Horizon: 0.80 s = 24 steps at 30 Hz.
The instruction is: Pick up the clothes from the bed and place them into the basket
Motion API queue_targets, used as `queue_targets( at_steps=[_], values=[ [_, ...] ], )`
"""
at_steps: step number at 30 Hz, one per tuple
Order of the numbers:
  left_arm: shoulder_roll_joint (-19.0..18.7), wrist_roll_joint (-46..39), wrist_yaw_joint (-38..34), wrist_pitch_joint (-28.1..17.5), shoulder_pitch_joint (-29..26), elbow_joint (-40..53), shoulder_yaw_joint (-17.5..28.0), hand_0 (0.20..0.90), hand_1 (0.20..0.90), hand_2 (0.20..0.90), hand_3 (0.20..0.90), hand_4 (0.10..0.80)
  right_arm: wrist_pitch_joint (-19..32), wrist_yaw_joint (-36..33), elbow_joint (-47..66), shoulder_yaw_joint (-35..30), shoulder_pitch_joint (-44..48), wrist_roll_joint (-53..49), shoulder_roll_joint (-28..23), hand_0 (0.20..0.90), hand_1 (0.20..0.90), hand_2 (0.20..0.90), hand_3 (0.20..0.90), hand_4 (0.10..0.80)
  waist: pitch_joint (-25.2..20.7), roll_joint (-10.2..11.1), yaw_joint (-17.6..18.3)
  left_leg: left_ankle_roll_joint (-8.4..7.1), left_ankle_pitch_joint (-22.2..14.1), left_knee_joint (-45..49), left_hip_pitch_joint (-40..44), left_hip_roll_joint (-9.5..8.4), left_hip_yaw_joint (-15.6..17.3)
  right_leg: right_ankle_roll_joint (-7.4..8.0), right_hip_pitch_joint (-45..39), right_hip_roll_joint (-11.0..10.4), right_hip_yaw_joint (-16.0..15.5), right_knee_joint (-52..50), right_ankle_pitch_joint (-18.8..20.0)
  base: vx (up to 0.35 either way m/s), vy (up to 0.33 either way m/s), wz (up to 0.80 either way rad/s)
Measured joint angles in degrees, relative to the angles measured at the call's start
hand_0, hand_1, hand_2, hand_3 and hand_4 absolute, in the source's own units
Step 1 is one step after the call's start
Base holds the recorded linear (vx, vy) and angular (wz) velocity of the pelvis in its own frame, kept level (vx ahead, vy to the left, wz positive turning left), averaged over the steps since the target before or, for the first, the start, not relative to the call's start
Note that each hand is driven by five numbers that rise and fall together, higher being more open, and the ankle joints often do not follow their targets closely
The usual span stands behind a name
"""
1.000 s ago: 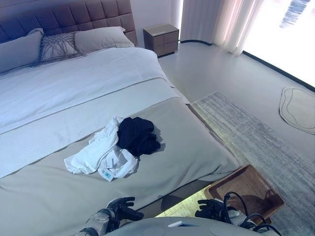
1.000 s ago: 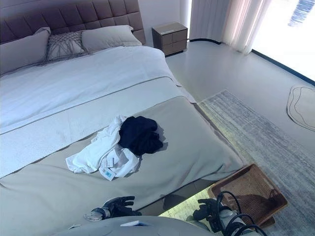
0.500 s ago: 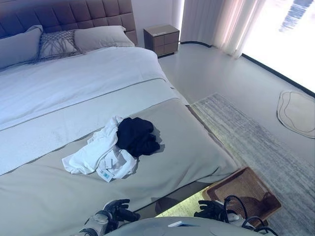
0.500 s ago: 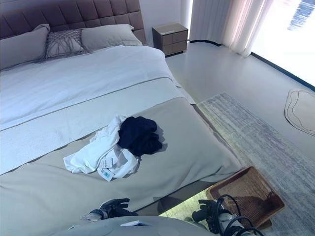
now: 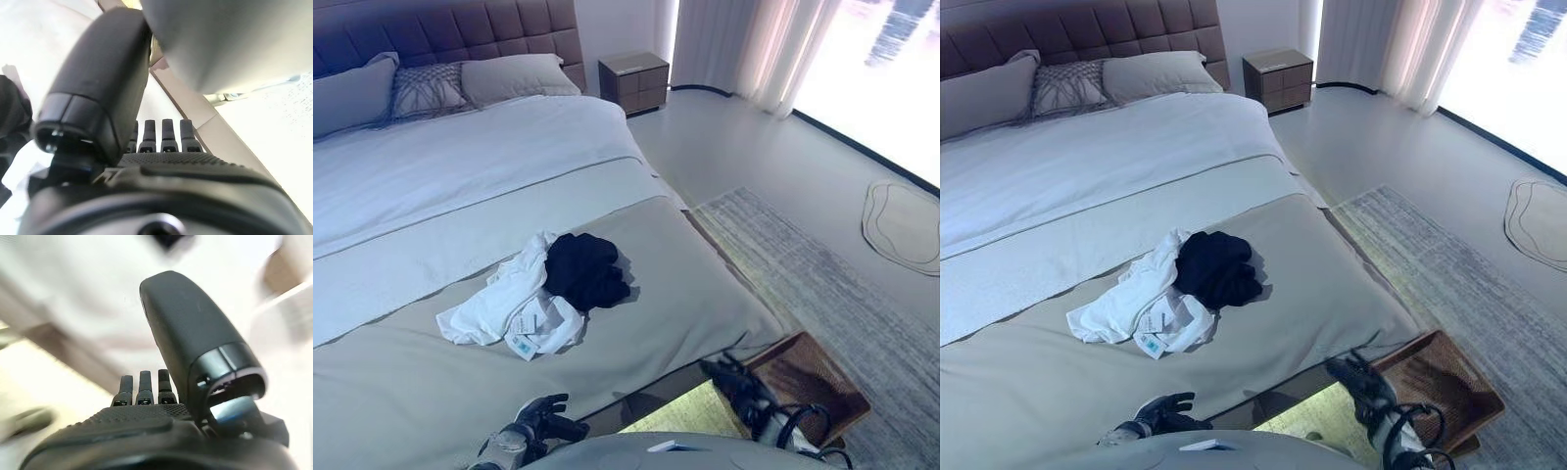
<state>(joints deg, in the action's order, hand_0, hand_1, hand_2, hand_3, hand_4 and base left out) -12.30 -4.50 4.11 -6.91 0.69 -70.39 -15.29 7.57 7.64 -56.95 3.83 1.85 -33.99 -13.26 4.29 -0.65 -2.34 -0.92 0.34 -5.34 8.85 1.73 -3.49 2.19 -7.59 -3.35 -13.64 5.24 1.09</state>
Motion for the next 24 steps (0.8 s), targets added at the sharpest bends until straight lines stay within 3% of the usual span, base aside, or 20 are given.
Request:
queue_targets(
  at_steps=[4, 9, 13, 16, 20, 24],
  values=[
    [-0.3, -0.2, 0.1, -0.8, -1.6, 1.3, -1.2, 0.900, 0.900, 0.900, 0.900, 0.800, 3.1, -5.7, 0.7, 7.0, 8.5, 19.0, -6.3, 0.900, 0.900, 0.900, 0.900, 0.800, 1.2, 0.2, -3.8, -0.88, 1.1, 0.5, -3.2, -0.40, -2.9, 0.06, 1.4, -0.4, -3.5, 0.0, 0.1, 0.009, 0.083, 0.41],
    [-1.9, -2.9, 0.2, -2.3, -5.4, 4.4, -1.4, 0.900, 0.900, 0.900, 0.900, 0.800, -0.6, -15.9, 4.7, 14.2, 27.4, 35.3, -16.4, 0.900, 0.900, 0.900, 0.900, 0.800, 7.7, 1.7, -7.8, -1.24, 1.2, 8.2, -12.4, -1.97, -5.1, 0.36, 6.2, -1.5, -7.2, -3.1, 0.2, -0.084, 0.069, 0.40],
    [-3.8, -5.7, 0.7, -3.3, -11.2, 4.5, -2.7, 0.900, 0.900, 0.900, 0.900, 0.800, -3.6, -21.0, 3.8, 14.8, 40.2, 39.8, -20.0, 0.900, 0.900, 0.900, 0.900, 0.800, 14.0, 2.0, -9.7, -1.27, 1.2, 12.9, -19.0, -2.00, -6.9, 0.28, 11.8, -1.9, -7.4, -8.4, 0.0, -0.123, 0.066, 0.43],
    [-5.1, -7.9, 0.0, -3.3, -16.3, 5.2, -2.9, 0.900, 0.900, 0.900, 0.900, 0.800, -6.0, -23.8, 1.4, 16.6, 51.2, 43.1, -20.6, 0.900, 0.900, 0.900, 0.900, 0.800, 19.7, 2.9, -11.9, -1.47, 1.0, 17.0, -25.1, -2.51, -7.3, -0.73, 17.9, -2.8, -7.4, -13.7, -1.6, -0.059, 0.079, 0.15],
    [-7.6, -9.1, 0.1, -3.7, -18.3, 10.0, -3.1, 0.900, 0.900, 0.900, 0.900, 0.800, -9.8, -25.2, 1.4, 19.9, 57.3, 43.7, -21.7, 0.900, 0.900, 0.900, 0.900, 0.800, 23.8, 3.9, -14.6, -1.42, 0.5, 21.7, -34.0, -3.65, -8.3, -0.47, 26.2, -4.2, -7.6, -18.9, -2.5, 0.001, 0.103, 0.13],
    [-9.0, -10.5, -0.4, -3.5, -18.1, 10.1, -5.4, 0.900, 0.900, 0.900, 0.900, 0.800, -14.5, -26.0, 0.1, 23.3, 60.9, 43.9, -21.7, 0.900, 0.900, 0.900, 0.900, 0.800, 25.8, 4.0, -15.4, -0.57, -0.1, 26.9, -41.2, -5.88, -8.9, 0.15, 33.7, -7.4, -7.4, -26.2, -4.5, -0.035, 0.107, 0.19]
  ],
)
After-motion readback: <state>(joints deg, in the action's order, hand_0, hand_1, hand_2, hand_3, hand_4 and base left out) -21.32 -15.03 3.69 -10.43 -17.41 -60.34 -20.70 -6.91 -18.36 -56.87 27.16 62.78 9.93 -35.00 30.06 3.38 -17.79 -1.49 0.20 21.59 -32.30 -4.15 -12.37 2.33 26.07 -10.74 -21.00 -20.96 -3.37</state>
